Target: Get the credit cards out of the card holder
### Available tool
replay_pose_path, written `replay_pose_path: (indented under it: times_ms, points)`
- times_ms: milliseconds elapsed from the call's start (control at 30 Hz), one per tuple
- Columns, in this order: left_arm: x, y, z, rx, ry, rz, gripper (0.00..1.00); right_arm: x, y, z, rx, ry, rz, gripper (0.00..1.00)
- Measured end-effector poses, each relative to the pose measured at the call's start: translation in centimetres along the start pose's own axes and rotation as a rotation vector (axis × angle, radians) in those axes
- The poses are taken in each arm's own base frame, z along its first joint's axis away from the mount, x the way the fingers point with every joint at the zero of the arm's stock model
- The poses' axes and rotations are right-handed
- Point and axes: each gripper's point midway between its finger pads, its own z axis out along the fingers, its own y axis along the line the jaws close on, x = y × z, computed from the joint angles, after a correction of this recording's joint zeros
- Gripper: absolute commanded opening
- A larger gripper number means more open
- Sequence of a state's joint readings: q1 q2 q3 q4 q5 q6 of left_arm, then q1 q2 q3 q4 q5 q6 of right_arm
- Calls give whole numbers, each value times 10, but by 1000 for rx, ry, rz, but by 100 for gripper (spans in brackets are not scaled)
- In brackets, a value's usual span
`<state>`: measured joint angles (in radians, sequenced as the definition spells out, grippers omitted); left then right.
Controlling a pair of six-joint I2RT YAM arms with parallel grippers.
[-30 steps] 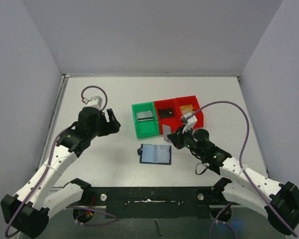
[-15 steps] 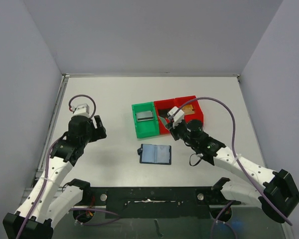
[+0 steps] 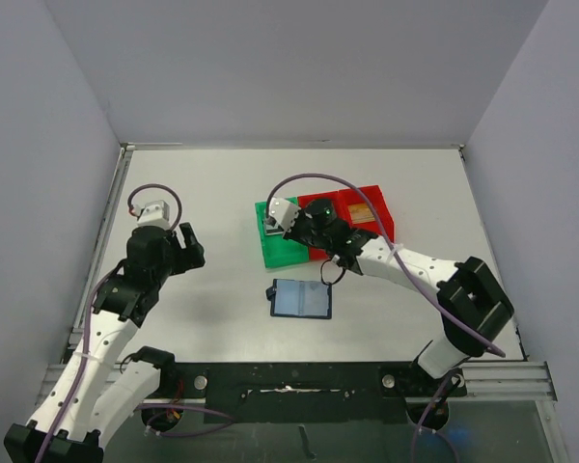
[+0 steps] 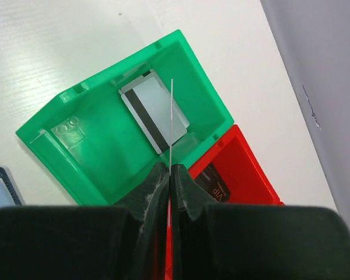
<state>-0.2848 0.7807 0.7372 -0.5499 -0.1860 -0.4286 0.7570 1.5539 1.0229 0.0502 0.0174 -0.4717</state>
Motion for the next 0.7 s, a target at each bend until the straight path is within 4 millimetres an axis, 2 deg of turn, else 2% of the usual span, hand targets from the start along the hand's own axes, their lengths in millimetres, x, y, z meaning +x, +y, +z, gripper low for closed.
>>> replay_pose_path:
  times_ms: [200, 500, 700]
  points:
    - [-9, 0, -10, 14, -51, -12, 76, 9, 7, 25, -59, 49, -129, 0]
    - [-10, 0, -10, 13, -54, -13, 76, 24, 13, 54, -106, 101, -242, 0]
    - [-10, 0, -10, 13, -53, -13, 76, 36, 10, 74, -96, 148, -312, 0]
